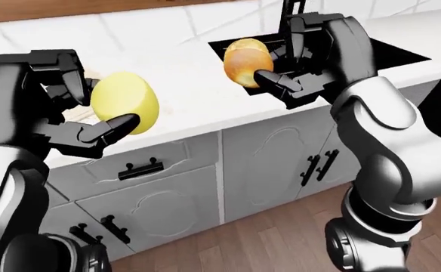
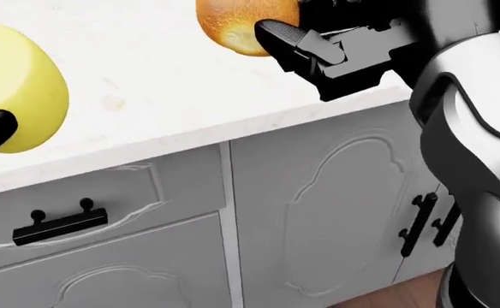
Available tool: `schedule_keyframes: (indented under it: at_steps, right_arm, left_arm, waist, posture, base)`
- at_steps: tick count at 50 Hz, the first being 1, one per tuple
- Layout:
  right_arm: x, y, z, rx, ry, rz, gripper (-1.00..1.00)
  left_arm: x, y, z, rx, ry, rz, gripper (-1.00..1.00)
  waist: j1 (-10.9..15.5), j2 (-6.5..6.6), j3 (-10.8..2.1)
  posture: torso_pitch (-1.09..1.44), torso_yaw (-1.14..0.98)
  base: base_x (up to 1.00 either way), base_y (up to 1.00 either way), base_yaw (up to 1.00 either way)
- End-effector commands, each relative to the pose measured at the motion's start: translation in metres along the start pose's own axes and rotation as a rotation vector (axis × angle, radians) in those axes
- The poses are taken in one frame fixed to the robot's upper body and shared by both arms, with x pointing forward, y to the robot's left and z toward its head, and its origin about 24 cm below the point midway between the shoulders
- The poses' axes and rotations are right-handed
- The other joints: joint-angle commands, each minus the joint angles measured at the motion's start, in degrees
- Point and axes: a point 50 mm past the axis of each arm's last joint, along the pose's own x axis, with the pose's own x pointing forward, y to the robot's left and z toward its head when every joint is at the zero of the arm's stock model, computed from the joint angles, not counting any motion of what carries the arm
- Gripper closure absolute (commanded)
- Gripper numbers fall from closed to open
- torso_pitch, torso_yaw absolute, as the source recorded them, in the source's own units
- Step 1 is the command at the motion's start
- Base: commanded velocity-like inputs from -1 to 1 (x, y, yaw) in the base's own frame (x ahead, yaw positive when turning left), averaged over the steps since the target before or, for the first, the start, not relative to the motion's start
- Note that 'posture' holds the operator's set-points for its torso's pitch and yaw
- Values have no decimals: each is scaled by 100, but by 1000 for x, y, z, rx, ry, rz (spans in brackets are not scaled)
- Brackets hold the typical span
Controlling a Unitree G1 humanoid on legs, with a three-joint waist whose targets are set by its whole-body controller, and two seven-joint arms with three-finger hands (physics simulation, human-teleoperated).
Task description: Place the bread and cheese on the cutting board.
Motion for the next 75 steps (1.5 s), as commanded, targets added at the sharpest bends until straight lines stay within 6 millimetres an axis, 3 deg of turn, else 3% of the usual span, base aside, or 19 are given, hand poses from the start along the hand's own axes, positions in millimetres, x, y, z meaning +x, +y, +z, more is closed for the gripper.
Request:
schedule_keyframes:
  at_steps: [1,7,10,12,13,21,27,32,42,48,50,53,65,66,67,70,72,73,75]
  right_arm:
    - [0,3,17,3,-90,14,100]
    - [0,1,13,-1,-81,3,100]
    - [0,2,13,16,-91,15,100]
    - [-1,3,12,24,-83,24,100]
    - [-1,3,12,8,-82,22,100]
    - [0,-2,12,-31,-90,-18,100]
    - [0,-5,11,-27,-92,-40,100]
    - [0,-3,10,-20,-92,-32,100]
    - [-1,-4,10,-19,-92,-32,100]
    - [-1,-4,10,-17,-92,-37,100]
    - [0,-4,10,-16,-90,-41,100]
    - [0,-4,9,-15,-90,-41,100]
    - [0,-4,9,-11,-93,-35,100]
    - [0,-3,9,-10,-95,-35,100]
    - [0,-3,8,-5,-97,-32,100]
    - [1,-2,9,-4,-99,-30,100]
    - [0,-2,10,-5,-101,-29,100]
    - [0,-2,10,-4,-102,-29,100]
    - [0,-2,10,-2,-105,-29,100]
  left_arm:
    - [-2,6,10,3,-76,46,100]
    - [-2,4,5,9,-71,43,100]
    - [-3,4,4,9,-69,44,100]
    - [-3,4,4,10,-70,43,100]
    - [-3,4,4,10,-70,43,100]
    - [-2,5,4,12,-66,46,100]
    - [-2,6,7,16,-70,46,100]
    - [-1,6,8,16,-73,48,100]
    - [-3,6,5,15,-72,49,100]
    - [-3,6,5,15,-71,48,100]
    - [-3,7,4,16,-69,50,100]
    - [-2,7,6,17,-69,49,100]
    - [-2,3,3,18,-66,43,100]
    - [-2,4,3,17,-67,44,100]
    - [-2,4,3,18,-67,45,100]
    - [-3,5,3,17,-67,48,100]
    - [-3,5,3,18,-66,48,100]
    - [-3,5,3,20,-67,46,100]
    - [-3,5,3,20,-68,48,100]
  waist:
    - [53,-103,-178]
    - [65,164,-81]
    - [17,490,-80]
    - [-28,1012,-139]
    - [-14,756,11]
    - [-1,476,128]
    - [56,411,-118]
    - [87,-67,-95]
    - [66,69,-119]
    - [16,504,-132]
    - [-10,938,-233]
    - [13,749,-75]
    - [78,55,-140]
    - [11,202,-90]
    - [93,4,43]
    - [85,225,-22]
    - [-9,579,37]
    - [17,380,93]
    - [75,341,78]
  posture:
    - [0,0]
    - [0,0]
    - [0,0]
    - [0,0]
    - [0,0]
    - [0,0]
    - [0,0]
    - [0,0]
    - [0,0]
    - [0,0]
    - [0,0]
    - [0,0]
    - [0,0]
    - [0,0]
    - [0,0]
    - [0,0]
    - [0,0]
    - [0,0]
    - [0,0]
  base:
    - [0,61,0]
    - [0,52,0]
    - [0,42,0]
    - [0,7,0]
    - [0,0,0]
    - [0,0,0]
    - [0,6,0]
    - [0,32,0]
    - [0,56,0]
    - [0,63,0]
    - [0,63,0]
    - [0,63,0]
    - [0,64,0]
    - [0,61,0]
    - [0,0,0]
    - [0,0,0]
    - [0,0,0]
    - [0,0,0]
    - [0,0,0]
